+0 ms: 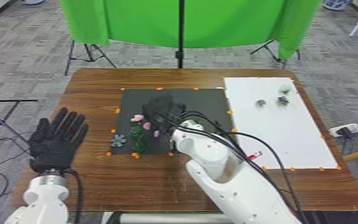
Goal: Arrange flowers
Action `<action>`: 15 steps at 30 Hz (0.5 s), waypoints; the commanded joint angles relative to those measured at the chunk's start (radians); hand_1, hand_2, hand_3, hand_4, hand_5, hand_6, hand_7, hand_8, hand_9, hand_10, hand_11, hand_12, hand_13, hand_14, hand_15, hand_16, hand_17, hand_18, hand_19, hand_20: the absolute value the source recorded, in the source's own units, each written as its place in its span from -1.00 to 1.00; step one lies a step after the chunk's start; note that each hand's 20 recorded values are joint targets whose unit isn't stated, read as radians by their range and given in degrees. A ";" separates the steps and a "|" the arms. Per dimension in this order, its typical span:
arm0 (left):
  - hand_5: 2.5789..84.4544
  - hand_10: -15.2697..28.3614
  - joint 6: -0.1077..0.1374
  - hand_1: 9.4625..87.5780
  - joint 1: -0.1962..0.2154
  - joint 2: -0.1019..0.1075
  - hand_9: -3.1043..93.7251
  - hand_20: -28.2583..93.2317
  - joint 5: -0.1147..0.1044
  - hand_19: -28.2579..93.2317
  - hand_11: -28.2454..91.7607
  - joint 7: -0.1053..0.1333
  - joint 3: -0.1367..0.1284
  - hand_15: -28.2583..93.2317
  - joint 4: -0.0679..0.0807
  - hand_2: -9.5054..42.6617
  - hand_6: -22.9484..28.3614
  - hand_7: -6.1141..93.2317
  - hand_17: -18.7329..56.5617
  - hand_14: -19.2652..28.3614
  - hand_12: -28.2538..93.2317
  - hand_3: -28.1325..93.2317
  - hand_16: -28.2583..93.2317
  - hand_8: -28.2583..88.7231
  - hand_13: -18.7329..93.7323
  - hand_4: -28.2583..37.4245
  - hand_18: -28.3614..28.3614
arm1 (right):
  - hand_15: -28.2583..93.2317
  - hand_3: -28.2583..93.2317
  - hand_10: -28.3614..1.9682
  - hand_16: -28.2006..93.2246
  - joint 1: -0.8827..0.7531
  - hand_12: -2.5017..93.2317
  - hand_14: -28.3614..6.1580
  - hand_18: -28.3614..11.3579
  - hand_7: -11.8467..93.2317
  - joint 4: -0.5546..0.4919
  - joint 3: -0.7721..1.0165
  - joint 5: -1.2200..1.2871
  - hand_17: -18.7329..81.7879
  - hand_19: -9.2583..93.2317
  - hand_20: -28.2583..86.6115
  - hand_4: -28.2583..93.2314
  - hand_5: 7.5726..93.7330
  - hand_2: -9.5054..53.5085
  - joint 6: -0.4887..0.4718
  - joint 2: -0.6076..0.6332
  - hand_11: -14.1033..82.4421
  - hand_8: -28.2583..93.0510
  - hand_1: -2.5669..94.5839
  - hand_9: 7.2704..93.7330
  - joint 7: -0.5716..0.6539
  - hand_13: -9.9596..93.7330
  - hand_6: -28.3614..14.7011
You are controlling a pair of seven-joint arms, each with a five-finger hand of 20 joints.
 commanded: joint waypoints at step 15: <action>0.03 0.46 -0.026 -0.55 -0.013 -0.012 -0.15 -0.38 -0.029 0.08 -0.20 -0.042 0.012 0.03 0.001 0.11 0.31 -0.65 -0.78 0.53 -0.40 0.69 -0.67 -0.69 -0.17 -1.00 0.54 | 0.62 0.70 -0.03 -0.12 0.000 -0.37 -0.21 -0.78 -0.42 0.003 0.007 0.011 -0.11 0.92 0.50 -1.00 0.28 -1.00 -0.079 -0.038 -0.16 -0.76 0.07 0.41 0.065 0.22 0.28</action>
